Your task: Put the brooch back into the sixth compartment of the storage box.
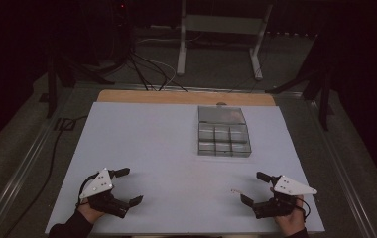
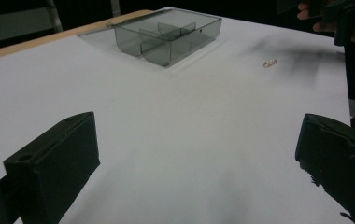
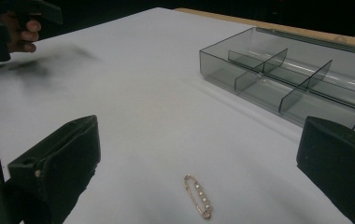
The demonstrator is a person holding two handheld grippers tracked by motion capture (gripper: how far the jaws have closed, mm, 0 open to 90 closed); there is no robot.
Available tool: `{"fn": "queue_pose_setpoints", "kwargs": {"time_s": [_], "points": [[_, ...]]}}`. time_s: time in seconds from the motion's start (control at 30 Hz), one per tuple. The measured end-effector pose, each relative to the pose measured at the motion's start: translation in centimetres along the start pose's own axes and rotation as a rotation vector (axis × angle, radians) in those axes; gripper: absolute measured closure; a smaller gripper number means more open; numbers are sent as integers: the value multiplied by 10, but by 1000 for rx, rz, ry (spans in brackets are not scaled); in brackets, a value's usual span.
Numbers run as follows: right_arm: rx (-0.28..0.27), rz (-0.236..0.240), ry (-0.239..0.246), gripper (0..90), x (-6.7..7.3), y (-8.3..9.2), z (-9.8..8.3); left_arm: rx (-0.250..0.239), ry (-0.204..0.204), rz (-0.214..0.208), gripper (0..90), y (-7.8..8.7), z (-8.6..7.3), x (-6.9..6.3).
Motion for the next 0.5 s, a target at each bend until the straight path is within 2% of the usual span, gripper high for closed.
{"fn": "queue_pose_setpoints", "kwargs": {"time_s": [0.3,0.5], "points": [[0,2,-13,0,-1,0,1,-20,18,-3,11,1,2,1],[-20,31,-40,0,-1,2,9,-26,22,-10,11,2,2,0]]}}
Point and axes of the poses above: each handheld gripper's, and its own axes: y roughly backward along the jaws, z roughly out of its top, x roughly to its left, the point moved 9 cm from there along -y, roughly forward along the jaws, and after that the axes turned 9 degrees about -x, right-handed, at the moved point
